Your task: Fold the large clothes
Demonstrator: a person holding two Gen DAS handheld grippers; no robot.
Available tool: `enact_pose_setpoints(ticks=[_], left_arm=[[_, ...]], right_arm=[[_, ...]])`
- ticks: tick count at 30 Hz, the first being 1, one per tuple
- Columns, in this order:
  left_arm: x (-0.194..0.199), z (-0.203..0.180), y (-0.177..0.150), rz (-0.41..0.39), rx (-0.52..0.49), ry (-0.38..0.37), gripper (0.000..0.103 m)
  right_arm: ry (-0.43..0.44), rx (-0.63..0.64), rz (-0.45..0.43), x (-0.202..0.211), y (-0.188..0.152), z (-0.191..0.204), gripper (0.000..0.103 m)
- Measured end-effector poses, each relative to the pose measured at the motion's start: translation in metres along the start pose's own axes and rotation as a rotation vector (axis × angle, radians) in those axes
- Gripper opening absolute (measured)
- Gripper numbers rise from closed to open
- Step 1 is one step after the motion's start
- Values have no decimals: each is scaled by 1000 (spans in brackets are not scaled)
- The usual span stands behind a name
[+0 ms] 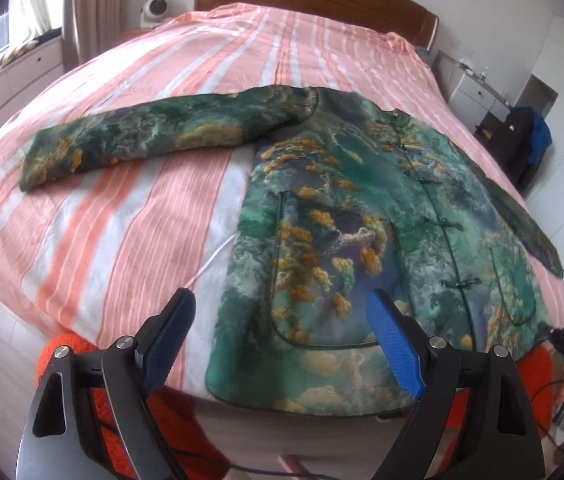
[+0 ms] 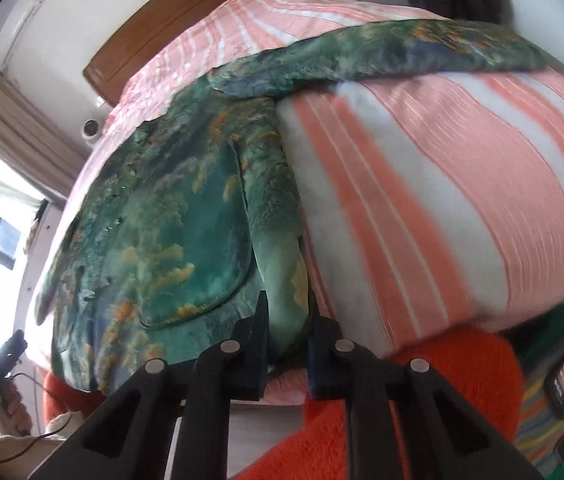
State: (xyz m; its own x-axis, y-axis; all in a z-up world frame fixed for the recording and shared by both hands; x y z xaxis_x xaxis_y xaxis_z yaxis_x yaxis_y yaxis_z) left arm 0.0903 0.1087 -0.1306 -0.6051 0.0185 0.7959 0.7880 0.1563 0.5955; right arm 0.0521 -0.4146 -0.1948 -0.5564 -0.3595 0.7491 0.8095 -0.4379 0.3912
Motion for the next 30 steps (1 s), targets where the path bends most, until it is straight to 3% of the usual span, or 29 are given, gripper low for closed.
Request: enact_pose_setpoints(ticks=[4,7,9,11,13,15,17,21,24,30], left_arm=[[5,-11,3,-25,-34,17,89],[13,-13,7,-67,-37,44,91],[21,-12,12,-108,-16,63,95],[30,-9,17,-158,10,86,97],[47,-7,26,-256,36,125,98],[62,-7,33,-341,52,141,101],[74,-9,41,-395,66,140,102],[87,-22,56,-413,11,92,103],[91,-33,58,-413,-41,55,103],[88,-55,44,-368,-88,-16,103]], right_arm=[[-50,15,-23,-9,1,3,15],[-89,46,-68,-4,5,12,34],[-123,83,-110,5,9,20,64],[-150,117,-158,18,11,28,73],[-177,159,-198,29,13,38,75],[-213,206,-234,37,16,51,88],[-233,247,-268,44,17,65,92],[-214,326,-325,53,19,96,92],[-180,361,-338,53,18,114,98],[-99,444,-310,37,-4,146,98]])
Point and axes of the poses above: each gripper's, at about its wrist camera, not at the fingertips, and x roughly against the way its jaws point, z to its left, y to its top, the point moved 6 cm from there along -x, roughly the way its jaws point, and after that the axes turned 8 degrees about y, right-handed, at the moved point
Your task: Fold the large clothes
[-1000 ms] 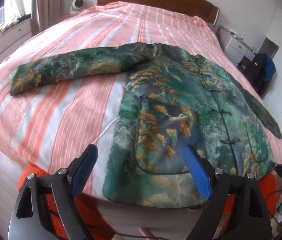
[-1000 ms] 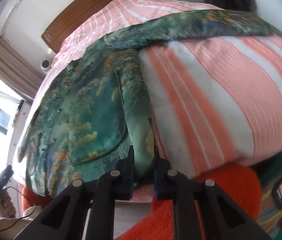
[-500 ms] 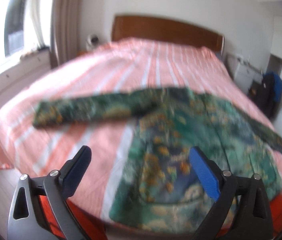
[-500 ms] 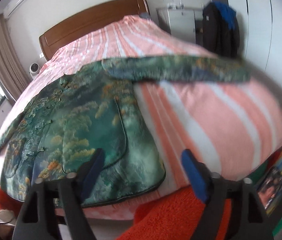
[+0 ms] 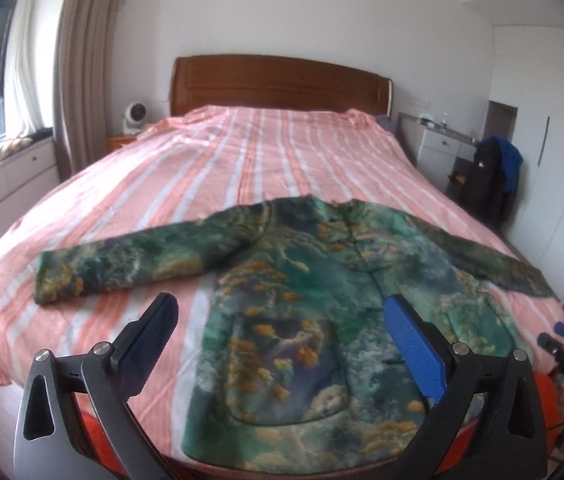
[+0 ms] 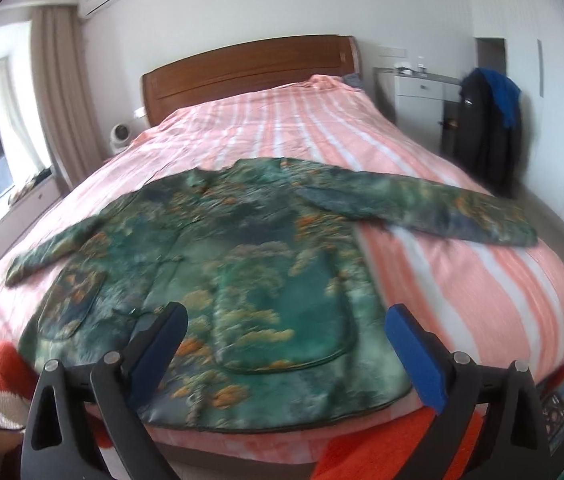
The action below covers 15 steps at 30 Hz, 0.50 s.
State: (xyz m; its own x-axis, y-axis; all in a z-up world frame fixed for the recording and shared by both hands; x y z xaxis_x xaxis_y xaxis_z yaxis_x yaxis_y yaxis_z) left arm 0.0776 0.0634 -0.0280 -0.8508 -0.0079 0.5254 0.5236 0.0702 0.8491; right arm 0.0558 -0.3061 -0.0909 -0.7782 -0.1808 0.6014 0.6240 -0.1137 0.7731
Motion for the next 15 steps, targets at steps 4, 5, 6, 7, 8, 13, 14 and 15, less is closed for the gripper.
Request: enact_pose_setpoints(ticks=[4,5,6,7,8,13,14,15], left_arm=[[-2,-9,-7,16,-11,-17,103],[-2,-10,-8,17,-13,-18,103],[-2,-11,-8,19,-17,-20,103],[-2,-12,-9,18,-18,-22,103],[-2,-13,-9,18,-19,-24,103],[-2,-14,-12,27,-3,-51,103],[-2,-14,-12,30,3,-54,103],[-2,-14,-14,32,8,-54,103]], right_arm=[[51,62,0,-2,-4,23,98],[49,76,-7,-2,-3,27,98],[45,93,-16,-1,-3,29,98],[37,118,-28,0,-1,33,98],[28,143,-40,2,0,37,98],[6,229,-79,5,2,51,98],[6,238,-81,5,1,54,98],[5,248,-83,4,0,56,98]])
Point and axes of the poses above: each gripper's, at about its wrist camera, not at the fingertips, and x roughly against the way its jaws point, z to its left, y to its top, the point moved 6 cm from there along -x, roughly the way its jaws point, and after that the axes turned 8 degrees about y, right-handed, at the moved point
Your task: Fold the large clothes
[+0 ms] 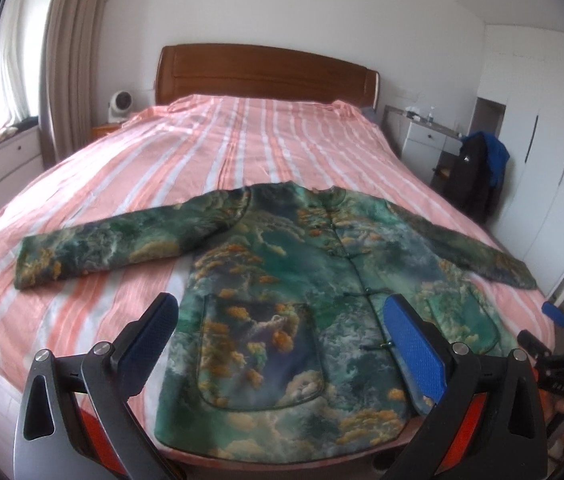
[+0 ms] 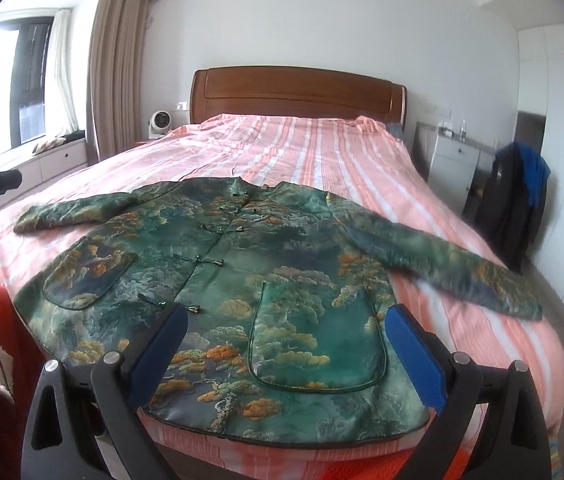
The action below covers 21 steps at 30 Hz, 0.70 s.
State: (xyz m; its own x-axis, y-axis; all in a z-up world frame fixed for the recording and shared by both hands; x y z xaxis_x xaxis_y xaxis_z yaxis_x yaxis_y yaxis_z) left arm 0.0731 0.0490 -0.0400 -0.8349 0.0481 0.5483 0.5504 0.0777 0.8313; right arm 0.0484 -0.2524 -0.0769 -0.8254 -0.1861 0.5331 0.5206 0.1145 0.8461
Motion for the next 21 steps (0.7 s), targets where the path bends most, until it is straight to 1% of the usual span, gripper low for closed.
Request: enact_pose_setpoints(ticks=[3,13,21], left_arm=[[0,3,-2,1,7,8,103],[-5,10,-4,-4,-12,59,103],[-8,10,-8,4,-25,76,103]], right_arm=[[2,17,0,0,0,4,98],[-7,48,-4,-2,-1,10,98],[-9,45,19,-6,-5,10,98]])
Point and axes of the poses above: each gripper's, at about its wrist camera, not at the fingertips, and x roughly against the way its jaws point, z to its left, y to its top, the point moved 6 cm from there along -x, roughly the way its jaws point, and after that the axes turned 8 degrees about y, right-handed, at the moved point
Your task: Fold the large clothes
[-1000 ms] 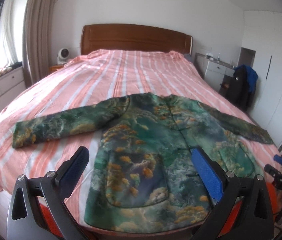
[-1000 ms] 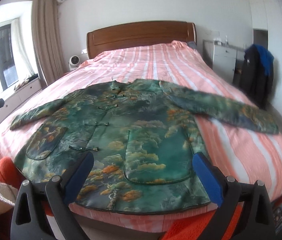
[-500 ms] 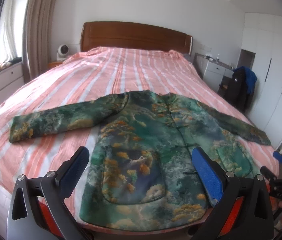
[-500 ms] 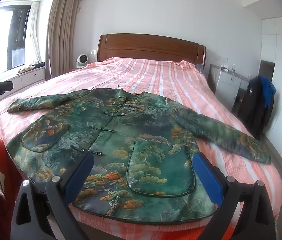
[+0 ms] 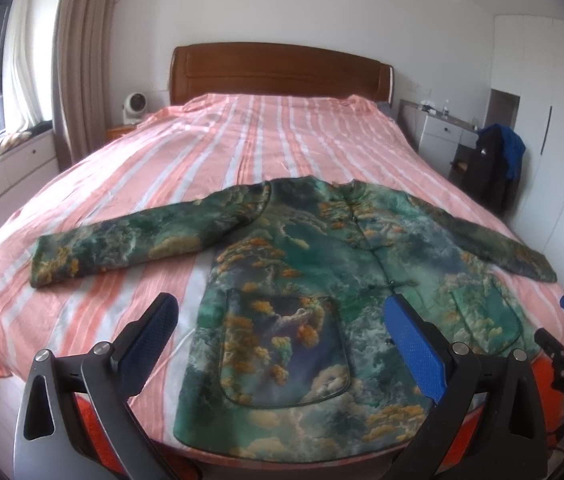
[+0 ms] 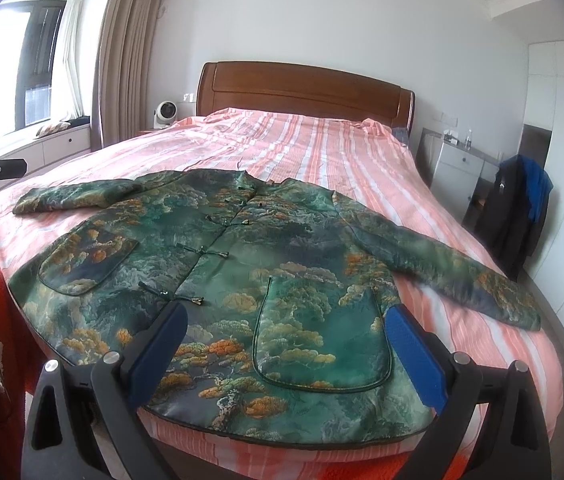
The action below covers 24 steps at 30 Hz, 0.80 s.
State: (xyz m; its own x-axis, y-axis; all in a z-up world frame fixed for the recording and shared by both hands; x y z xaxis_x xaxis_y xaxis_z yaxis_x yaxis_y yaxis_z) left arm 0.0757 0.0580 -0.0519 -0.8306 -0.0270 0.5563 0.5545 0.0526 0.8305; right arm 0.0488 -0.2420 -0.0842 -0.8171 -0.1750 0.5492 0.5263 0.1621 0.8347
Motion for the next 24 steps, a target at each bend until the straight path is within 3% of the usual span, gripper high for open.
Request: enact_pose_setpoints(ticks=[24], left_arm=[[-8,2,0,5,-22,25,103]], right_arm=[[-15,-20,24,-5,-5,-8,98]])
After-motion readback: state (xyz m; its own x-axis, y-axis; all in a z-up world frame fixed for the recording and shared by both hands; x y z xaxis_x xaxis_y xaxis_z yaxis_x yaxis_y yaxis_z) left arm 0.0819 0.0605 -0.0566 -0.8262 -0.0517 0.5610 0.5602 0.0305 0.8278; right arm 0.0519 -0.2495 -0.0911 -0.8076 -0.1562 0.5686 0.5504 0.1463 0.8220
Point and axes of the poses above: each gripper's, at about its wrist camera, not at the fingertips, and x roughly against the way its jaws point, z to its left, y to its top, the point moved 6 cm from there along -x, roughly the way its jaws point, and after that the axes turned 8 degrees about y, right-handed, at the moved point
